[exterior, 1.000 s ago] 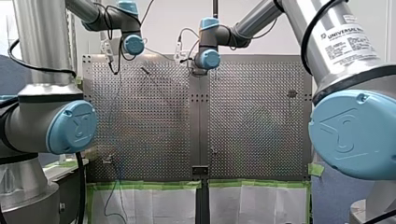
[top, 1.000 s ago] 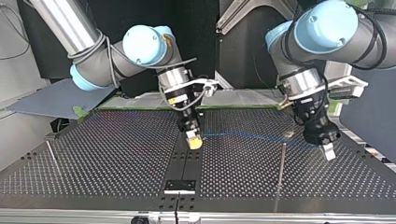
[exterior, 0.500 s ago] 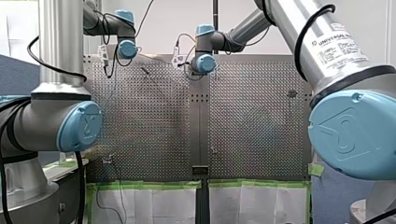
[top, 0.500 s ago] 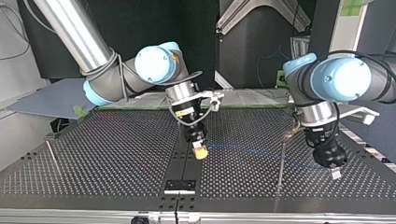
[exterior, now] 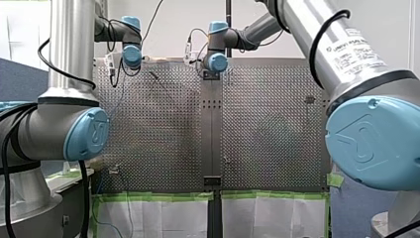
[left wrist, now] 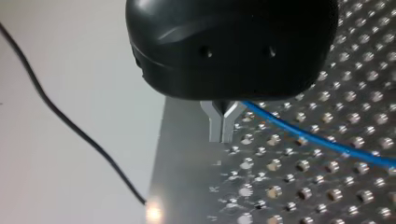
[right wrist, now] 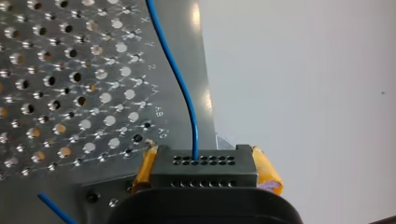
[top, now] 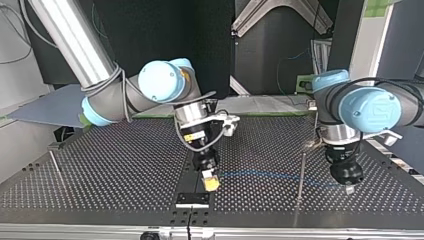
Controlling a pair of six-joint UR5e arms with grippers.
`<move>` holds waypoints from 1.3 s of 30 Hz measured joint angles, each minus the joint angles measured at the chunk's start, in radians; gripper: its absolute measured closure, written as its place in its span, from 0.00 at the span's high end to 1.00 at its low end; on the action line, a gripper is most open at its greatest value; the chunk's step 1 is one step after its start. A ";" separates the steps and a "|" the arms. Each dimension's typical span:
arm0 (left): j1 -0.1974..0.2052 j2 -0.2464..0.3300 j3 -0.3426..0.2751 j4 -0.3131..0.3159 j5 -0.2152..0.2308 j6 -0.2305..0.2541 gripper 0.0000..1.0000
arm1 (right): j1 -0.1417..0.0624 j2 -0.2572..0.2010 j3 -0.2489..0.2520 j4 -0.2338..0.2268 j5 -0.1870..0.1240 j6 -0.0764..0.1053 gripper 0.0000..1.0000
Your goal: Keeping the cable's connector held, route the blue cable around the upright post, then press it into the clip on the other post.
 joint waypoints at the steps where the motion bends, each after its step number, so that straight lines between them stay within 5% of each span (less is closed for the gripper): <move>1: 0.001 -0.003 0.000 -0.008 0.008 -0.003 0.00 | 0.000 0.004 -0.004 0.001 0.000 -0.002 0.00; 16: -0.003 -0.117 0.000 -0.074 0.079 -0.026 0.00 | 0.003 0.066 -0.008 0.049 0.004 -0.058 0.00; 25: -0.023 -0.179 0.000 -0.080 0.098 -0.048 0.00 | 0.012 0.123 0.045 0.069 0.014 -0.082 0.00; 28: -0.027 -0.184 0.000 -0.081 0.099 -0.069 0.18 | 0.012 0.133 0.070 0.067 0.018 -0.086 0.00; 29: -0.028 -0.185 0.000 -0.081 0.100 -0.076 0.31 | 0.012 0.136 0.080 0.066 0.019 -0.088 0.00; 30: -0.029 -0.186 0.000 -0.080 0.099 -0.086 0.31 | 0.012 0.137 0.088 0.066 0.020 -0.090 0.00; 32: -0.030 -0.186 0.000 -0.080 0.098 -0.101 0.53 | 0.010 0.141 0.107 0.063 0.022 -0.096 0.00; 33: -0.031 -0.186 0.000 -0.080 0.097 -0.113 0.53 | 0.010 0.143 0.116 0.062 0.023 -0.098 0.00; 35: -0.031 -0.186 0.000 -0.080 0.096 -0.131 0.85 | 0.007 0.151 0.137 0.058 0.026 -0.100 0.00; 39: -0.032 -0.187 0.000 -0.084 0.087 -0.174 1.00 | 0.006 0.164 0.175 0.041 0.029 -0.101 0.00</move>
